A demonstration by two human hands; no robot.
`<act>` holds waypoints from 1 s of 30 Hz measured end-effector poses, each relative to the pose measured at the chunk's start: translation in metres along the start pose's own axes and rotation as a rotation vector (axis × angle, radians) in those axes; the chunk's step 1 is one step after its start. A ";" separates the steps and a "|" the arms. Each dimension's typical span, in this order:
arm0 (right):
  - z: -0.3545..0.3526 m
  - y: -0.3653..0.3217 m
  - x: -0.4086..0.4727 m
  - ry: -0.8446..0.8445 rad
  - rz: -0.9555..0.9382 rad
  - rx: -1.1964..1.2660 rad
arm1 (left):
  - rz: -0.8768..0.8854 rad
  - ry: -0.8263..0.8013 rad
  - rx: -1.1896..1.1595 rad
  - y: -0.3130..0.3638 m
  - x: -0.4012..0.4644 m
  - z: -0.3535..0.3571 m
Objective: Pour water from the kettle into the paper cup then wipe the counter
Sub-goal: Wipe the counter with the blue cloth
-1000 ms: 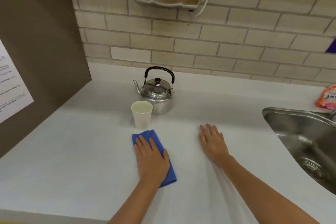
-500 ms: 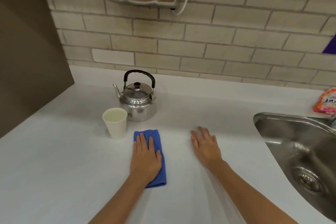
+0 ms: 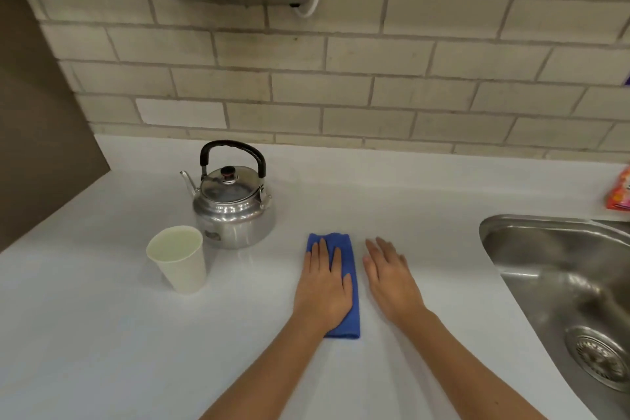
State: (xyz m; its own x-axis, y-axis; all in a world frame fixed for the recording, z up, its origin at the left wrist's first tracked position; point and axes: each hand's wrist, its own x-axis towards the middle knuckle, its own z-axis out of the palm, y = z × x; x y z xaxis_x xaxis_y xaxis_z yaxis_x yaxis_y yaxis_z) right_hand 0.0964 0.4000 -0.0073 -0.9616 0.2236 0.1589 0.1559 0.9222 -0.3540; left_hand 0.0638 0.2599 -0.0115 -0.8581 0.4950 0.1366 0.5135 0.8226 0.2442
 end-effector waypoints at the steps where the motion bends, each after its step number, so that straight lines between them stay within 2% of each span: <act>1: 0.001 -0.003 0.003 -0.018 -0.008 0.006 | 0.028 0.020 -0.001 0.003 -0.020 0.002; 3: 0.004 -0.008 0.009 -0.056 -0.027 0.014 | 0.057 0.027 0.003 0.005 -0.042 0.006; 6: 0.009 -0.010 0.017 -0.100 -0.096 -0.115 | 0.018 0.040 -0.005 0.002 -0.017 0.002; 10: 0.010 -0.008 0.017 -0.094 -0.143 -0.167 | -0.095 -0.125 -0.012 -0.007 0.060 -0.003; 13: 0.007 -0.008 0.017 -0.068 -0.192 -0.174 | -0.104 -0.141 -0.021 -0.009 0.078 0.001; 17: 0.001 -0.017 0.017 -0.044 -0.061 0.047 | -0.160 -0.004 -0.112 0.000 0.031 0.007; 19: 0.001 -0.026 0.014 -0.030 -0.031 0.030 | -0.176 0.052 -0.156 0.004 -0.005 0.003; 22: 0.007 -0.042 0.004 0.012 0.000 -0.002 | -0.268 0.064 -0.127 -0.019 -0.059 -0.006; 25: 0.014 -0.061 -0.005 -0.025 -0.050 -0.041 | -0.412 0.081 -0.060 -0.054 -0.100 -0.016; 27: 0.018 -0.074 -0.010 -0.049 -0.081 -0.016 | -0.477 0.050 -0.006 -0.054 -0.102 -0.020; 30: 0.022 -0.094 -0.014 -0.065 -0.121 0.022 | -0.416 -0.020 -0.015 -0.028 -0.071 -0.026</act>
State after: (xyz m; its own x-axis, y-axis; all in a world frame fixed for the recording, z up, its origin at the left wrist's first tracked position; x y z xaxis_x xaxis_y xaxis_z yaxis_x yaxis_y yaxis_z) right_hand 0.0906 0.3032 0.0037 -0.9858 0.0901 0.1419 0.0340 0.9337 -0.3565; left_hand 0.1102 0.1949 -0.0033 -0.9919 0.1271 0.0043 0.1229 0.9496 0.2884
